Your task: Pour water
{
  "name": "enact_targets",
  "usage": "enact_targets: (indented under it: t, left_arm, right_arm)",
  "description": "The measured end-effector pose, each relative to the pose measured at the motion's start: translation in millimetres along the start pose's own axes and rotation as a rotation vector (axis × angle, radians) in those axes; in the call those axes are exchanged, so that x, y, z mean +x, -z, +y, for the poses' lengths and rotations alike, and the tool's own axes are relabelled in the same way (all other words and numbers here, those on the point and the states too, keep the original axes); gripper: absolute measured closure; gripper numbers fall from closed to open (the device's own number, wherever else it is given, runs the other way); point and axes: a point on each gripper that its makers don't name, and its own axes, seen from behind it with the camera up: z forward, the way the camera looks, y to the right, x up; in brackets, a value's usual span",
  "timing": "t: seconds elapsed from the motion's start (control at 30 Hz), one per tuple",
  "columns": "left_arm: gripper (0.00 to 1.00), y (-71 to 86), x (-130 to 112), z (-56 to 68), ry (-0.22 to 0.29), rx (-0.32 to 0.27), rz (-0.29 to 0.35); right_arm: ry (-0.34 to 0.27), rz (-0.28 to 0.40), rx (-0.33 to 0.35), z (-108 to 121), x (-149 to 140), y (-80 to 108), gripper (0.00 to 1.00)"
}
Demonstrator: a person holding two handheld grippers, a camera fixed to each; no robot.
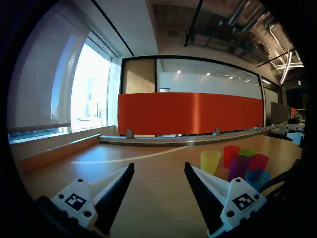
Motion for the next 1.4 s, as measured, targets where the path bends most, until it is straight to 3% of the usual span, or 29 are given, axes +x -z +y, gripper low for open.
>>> enact_targets:
  t: [0.17, 0.5, 1.07, 1.4]
  left_arm:
    - [0.06, -1.9, 0, 4.2, 0.002, -0.013, -0.005]
    - [0.06, -4.4, 29, 17.0, 0.008, -0.056, 0.001]
    - [0.06, -7.4, 85, 16.1, -0.019, -0.076, -0.006]
    - [0.06, -12.4, 123, 23.4, -0.02, -0.121, -0.002]
  right_arm:
    - [0.006, 0.005, -0.003, 3, 7, 0.2, 0.01]
    - [0.018, 0.012, 0.011, 4, 44, 0.4, 0.01]
    - [0.003, -0.004, 0.039, 1, 101, -4.8, 0.01]
    - [0.002, -0.015, 0.066, -5, 131, -12.1, 0.01]
